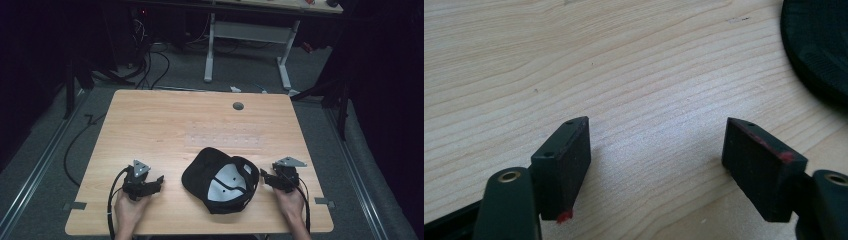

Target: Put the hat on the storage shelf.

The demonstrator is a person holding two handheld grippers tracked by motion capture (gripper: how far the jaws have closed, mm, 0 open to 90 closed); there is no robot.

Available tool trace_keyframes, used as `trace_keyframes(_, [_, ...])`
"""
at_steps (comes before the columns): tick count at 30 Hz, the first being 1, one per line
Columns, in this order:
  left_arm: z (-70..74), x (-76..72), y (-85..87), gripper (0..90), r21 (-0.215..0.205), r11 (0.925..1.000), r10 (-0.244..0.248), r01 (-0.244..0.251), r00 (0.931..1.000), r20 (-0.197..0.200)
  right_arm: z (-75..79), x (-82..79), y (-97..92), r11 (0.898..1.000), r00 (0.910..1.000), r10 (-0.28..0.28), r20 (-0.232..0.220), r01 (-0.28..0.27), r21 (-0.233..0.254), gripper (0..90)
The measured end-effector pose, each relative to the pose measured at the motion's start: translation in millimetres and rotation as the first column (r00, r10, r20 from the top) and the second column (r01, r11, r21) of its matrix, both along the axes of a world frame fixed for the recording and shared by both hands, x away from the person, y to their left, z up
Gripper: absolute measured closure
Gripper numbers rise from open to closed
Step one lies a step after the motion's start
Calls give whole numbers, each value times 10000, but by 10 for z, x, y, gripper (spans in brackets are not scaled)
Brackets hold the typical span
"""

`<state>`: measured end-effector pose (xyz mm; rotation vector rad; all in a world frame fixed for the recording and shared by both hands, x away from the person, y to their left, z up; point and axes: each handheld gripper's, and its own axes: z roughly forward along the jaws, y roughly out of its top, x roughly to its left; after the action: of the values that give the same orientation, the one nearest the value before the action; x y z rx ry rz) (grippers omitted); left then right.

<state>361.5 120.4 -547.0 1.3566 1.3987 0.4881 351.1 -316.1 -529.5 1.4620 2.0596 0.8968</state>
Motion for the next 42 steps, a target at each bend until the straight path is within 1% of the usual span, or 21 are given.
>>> trace_keyframes(1, [-1, 0, 0, 278, 8, 10000, 3, -3, 10000, 10, 16, -9, -13, 9999, 10000, -34, 17, 34, 133, 443])
trace_keyframes(7, [-1, 0, 0, 278, 5, 10000, 7, -7, 10000, 9, 98, -66, -46, 9994, 9997, 7, 253, -16, 341, 455])
trace_keyframes(9, [-1, 0, 0, 278, 14, 10000, 5, -5, 10000, 9, 155, -99, -75, 9983, 9991, -23, 415, -2, 589, 457])
trace_keyframes(10, [-1, 0, 0, 278, 14, 10000, 5, -5, 10000, 9, 155, -99, -75, 9983, 9991, -23, 415, -2, 589, 457])
trace_keyframes(11, [-1, 0, 0, 278, 11, 10000, 9, -9, 10000, 11, 192, -121, -100, 9966, 9983, -7, 589, -42, 825, 457])
trace_keyframes(13, [-1, 0, -1, 277, 9, 10000, 14, -14, 10000, 13, 226, -146, -123, 9948, 9980, -39, 635, -26, 1019, 456])
trace_keyframes(14, [-1, 0, -1, 277, 9, 10000, 14, -14, 10000, 13, 226, -146, -123, 9948, 9980, -39, 635, -26, 1019, 456])
trace_keyframes(15, [-1, 0, -1, 278, 16, 10000, 10, -10, 10000, 11, 254, -166, -136, 9925, 9978, -32, 655, -48, 1225, 453])
trace_keyframes(16, [-1, 0, -1, 278, 15, 10000, 18, -18, 10000, 13, 254, -166, -136, 9925, 9978, -32, 655, -48, 1225, 453])
trace_keyframes(18, [-1, 0, -2, 278, 15, 10000, 25, -25, 10000, 13, 290, -181, -140, 9918, 9974, 16, 719, -107, 1273, 453])
trace_keyframes(19, [-1, -1, -3, 278, 13, 10000, 37, -37, 10000, 15, 335, -199, -135, 9895, 9966, 84, 816, -201, 1432, 458])
trace_keyframes(21, [-1, -1, -3, 278, 11, 10000, 41, -41, 10000, 15, 355, -202, -134, 9884, 9959, 163, 891, -295, 1487, 459])
trace_keyframes(22, [-1, -1, -3, 278, 12, 10000, 41, -41, 10000, 15, 393, -208, -121, 9851, 9948, 279, 984, -441, 1665, 459])
trace_keyframes(24, [-1, -1, -3, 278, 8, 10000, 44, -44, 10000, 16, 426, -218, -104, 9824, 9926, 398, 1143, -597, 1768, 458])
trace_keyframes(30, [-1, -1, -3, 278, 10, 10000, 43, -43, 10000, 17, 513, -228, -58, 9759, 9874, 767, 1381, -1027, 1925, 451])
trace_keyframes(31, [-1, -1, -3, 278, 14, 10000, 38, -38, 10000, 13, 543, -221, -34, 9749, 9852, 956, 1424, -1216, 1868, 448])
trace_keyframes(33, [-1, -1, -3, 278, 9, 10000, 43, -43, 10000, 16, 570, -206, -9, 9739, 9849, 1134, 1307, -1362, 1814, 445])
trace_keyframes(36, [-1, -1, -3, 278, 11, 10000, 42, -42, 10000, 17, 594, -197, 18, 9730, 9837, 1261, 1284, -1478, 1770, 438])
trace_keyframes(38, [-1, -1, -3, 278, 9, 10000, 45, -45, 10000, 18, 619, -190, 44, 9723, 9814, 1389, 1326, -1606, 1697, 429])
trace_keyframes(40, [-1, -1, -3, 278, 8, 10000, 46, -46, 10000, 17, 653, -186, 76, 9704, 9770, 1548, 1467, -1782, 1630, 419])
trace_keyframes(42, [-1, -1, -3, 278, 8, 10000, 45, -45, 10000, 17, 674, -181, 101, 9677, 9744, 1662, 1513, -1906, 1650, 417])
